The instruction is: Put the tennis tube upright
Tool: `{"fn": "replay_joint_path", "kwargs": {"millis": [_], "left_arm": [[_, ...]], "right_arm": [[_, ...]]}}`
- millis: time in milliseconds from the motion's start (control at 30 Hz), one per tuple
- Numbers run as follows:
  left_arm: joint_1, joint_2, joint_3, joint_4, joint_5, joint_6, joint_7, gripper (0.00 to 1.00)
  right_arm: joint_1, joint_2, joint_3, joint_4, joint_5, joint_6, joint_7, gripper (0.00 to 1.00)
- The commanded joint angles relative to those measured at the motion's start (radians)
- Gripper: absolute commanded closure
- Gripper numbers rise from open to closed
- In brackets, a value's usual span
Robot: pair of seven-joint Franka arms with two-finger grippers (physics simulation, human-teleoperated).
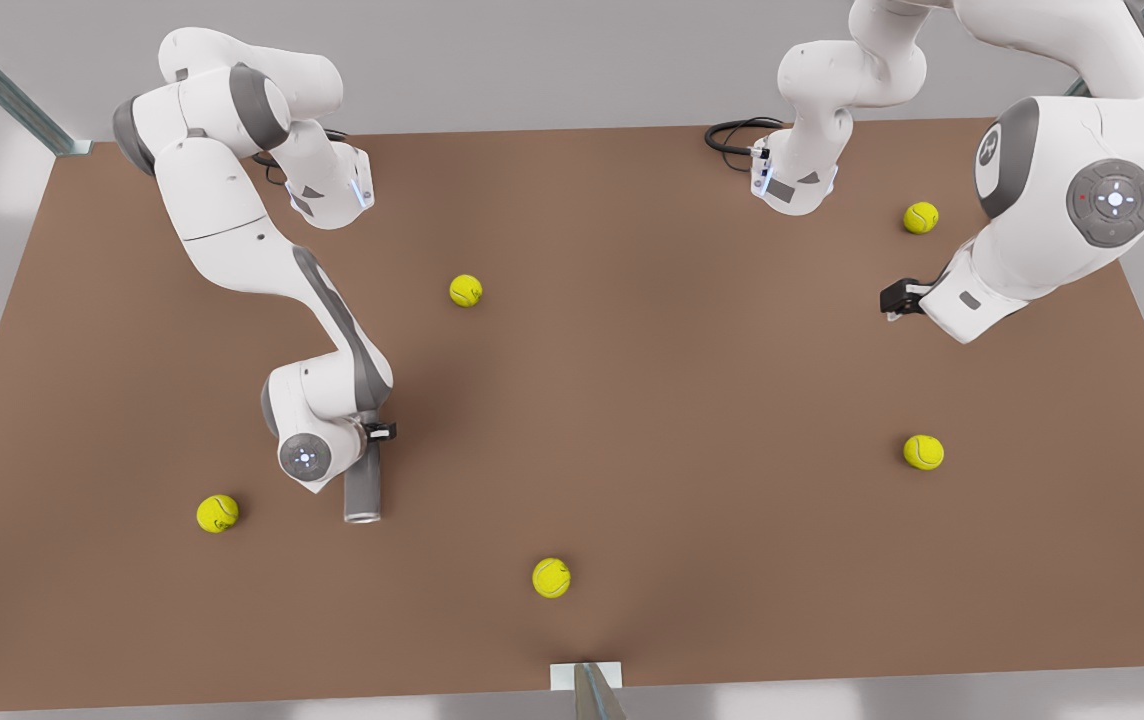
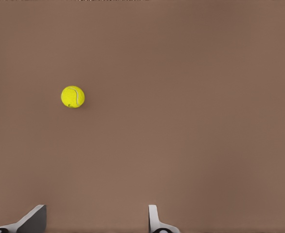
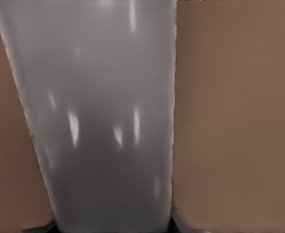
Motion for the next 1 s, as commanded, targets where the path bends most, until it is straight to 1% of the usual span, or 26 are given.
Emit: {"fn": "replay_joint_path", "kwargs": {"millis": [0, 567, 967], "left_arm": [[0.0, 0.0, 0.0, 0.001, 0.001, 0.0, 0.0, 0.0], [0.0, 0.0, 0.0, -0.001, -0.001, -0.002, -0.002, 0.0], [0.0, 0.0, 0.0, -0.001, -0.001, -0.002, -0.002, 0.0]], "right_arm": [[0.0, 0.0, 0.0, 0.0, -0.012, -0.004, 0.005, 0.0], [0.0, -0.003, 0.002, 0.003, -0.009, -0.002, -0.002, 0.0], [0.009, -0.004, 0.007, 0.049, -0.008, -0.039, -0.004, 0.0]]}}
